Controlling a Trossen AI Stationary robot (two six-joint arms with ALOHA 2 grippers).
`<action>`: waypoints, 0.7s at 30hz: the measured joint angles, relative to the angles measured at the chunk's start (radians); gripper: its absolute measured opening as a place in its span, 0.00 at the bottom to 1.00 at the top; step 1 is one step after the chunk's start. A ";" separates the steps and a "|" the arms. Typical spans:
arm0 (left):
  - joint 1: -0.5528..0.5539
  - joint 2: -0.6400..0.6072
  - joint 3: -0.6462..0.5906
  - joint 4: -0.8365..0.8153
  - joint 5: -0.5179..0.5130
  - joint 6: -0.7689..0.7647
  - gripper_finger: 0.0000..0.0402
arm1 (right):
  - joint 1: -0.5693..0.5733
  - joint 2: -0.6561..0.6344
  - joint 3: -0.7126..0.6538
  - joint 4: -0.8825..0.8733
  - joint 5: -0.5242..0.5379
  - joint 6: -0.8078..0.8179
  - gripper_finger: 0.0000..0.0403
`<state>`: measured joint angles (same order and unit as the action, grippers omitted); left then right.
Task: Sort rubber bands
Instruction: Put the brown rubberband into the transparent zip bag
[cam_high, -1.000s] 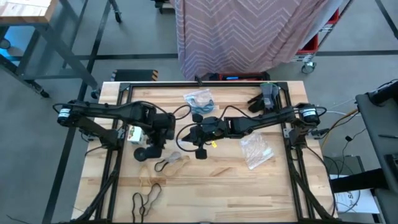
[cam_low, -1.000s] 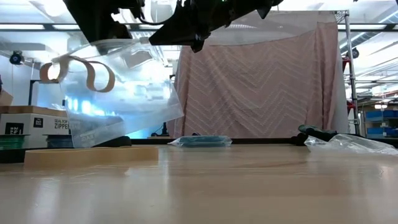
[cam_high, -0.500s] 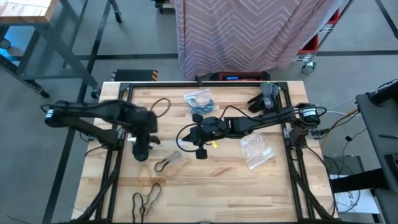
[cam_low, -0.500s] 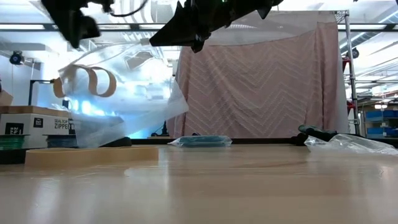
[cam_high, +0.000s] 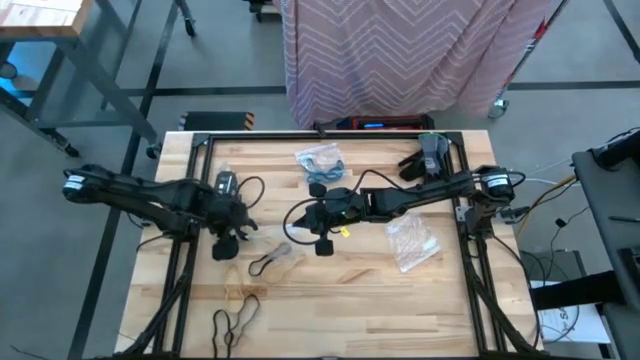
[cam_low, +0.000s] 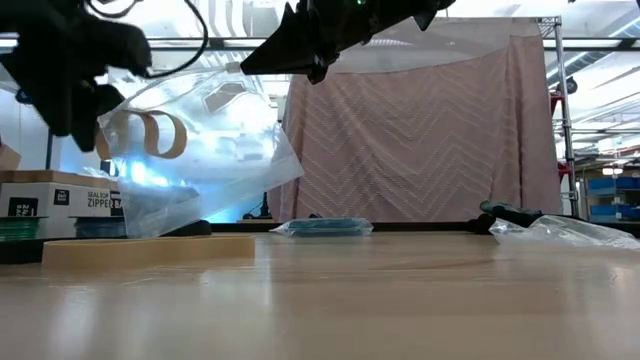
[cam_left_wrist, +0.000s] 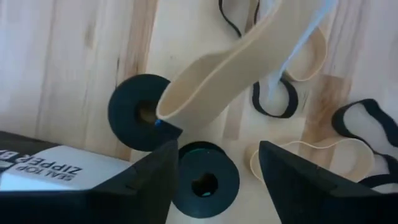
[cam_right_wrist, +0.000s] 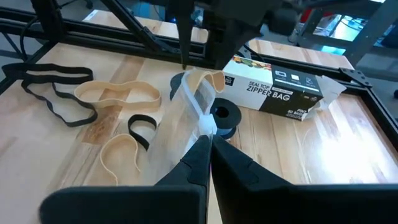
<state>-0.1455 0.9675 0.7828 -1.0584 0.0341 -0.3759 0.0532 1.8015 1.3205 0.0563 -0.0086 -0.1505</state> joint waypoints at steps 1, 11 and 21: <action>0.000 -0.001 -0.013 0.010 0.000 0.000 0.54 | 0.000 0.000 0.000 0.000 0.000 -0.005 0.00; 0.000 -0.001 -0.023 0.022 -0.144 0.059 0.51 | 0.000 0.000 0.000 0.000 0.000 -0.025 0.00; -0.002 0.006 -0.027 0.086 -0.175 0.204 0.48 | 0.000 0.000 0.000 0.000 0.000 -0.026 0.00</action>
<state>-0.1474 0.9733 0.7563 -0.9728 -0.1412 -0.1716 0.0532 1.8019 1.3205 0.0560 -0.0086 -0.1761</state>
